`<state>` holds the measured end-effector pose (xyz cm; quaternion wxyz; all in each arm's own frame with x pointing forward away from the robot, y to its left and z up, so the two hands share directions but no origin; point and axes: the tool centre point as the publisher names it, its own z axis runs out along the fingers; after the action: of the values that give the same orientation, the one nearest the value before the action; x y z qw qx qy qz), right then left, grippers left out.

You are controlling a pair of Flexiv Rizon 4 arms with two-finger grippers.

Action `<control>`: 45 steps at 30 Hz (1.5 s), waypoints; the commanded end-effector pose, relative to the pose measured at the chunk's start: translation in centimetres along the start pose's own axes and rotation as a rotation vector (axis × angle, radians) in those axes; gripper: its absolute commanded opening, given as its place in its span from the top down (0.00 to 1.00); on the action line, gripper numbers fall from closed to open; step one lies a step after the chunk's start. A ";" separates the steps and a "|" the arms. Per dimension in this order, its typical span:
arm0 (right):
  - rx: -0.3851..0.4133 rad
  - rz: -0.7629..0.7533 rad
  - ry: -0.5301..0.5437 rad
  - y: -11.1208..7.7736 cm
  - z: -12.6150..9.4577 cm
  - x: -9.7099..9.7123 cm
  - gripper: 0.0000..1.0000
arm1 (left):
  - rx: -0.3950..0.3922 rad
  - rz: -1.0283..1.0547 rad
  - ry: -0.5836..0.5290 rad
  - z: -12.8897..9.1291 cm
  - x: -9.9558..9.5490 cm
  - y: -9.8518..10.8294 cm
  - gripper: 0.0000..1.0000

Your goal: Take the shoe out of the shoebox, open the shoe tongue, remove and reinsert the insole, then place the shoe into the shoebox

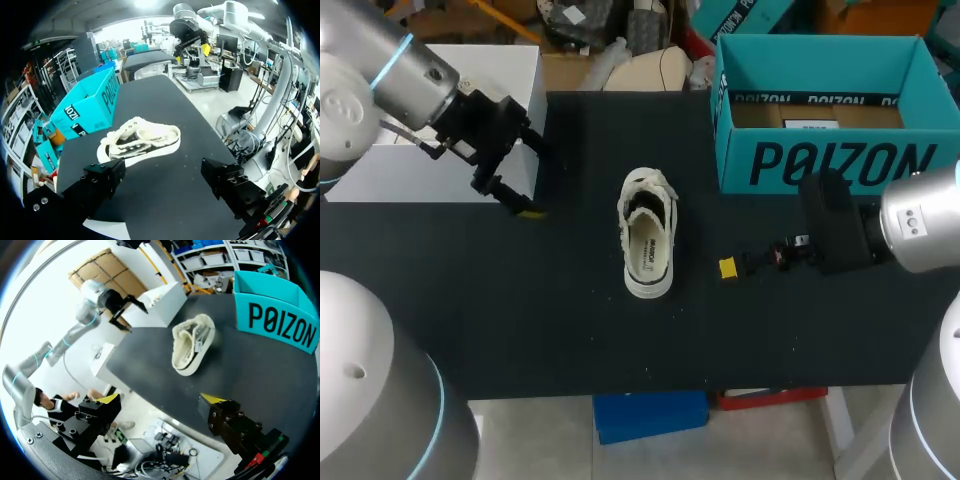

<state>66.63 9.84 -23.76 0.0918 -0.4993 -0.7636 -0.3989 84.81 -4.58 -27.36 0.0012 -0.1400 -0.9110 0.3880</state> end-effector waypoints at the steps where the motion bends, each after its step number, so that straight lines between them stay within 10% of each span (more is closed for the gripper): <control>1: -0.001 0.000 0.000 -0.1 -0.2 0.0 0.00 | 0.020 -0.007 -0.055 -0.1 0.6 0.5 0.00; 5: -0.001 0.000 0.000 -0.1 -0.2 0.0 0.00 | 0.020 -0.007 -0.055 -0.1 0.6 0.5 0.00; 26: 0.365 -0.051 -0.347 11.8 4.9 -4.8 0.00 | 0.020 -0.007 -0.055 -0.1 0.6 0.5 0.00; 45: 0.406 -0.040 -0.373 12.0 5.6 -4.9 0.00 | 0.020 -0.007 -0.055 -0.1 0.6 0.5 0.00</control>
<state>79.79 11.83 -23.79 0.0348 -0.5155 -0.8398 -0.1666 84.42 -4.00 -27.56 -0.0184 -0.1262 -0.9072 0.4010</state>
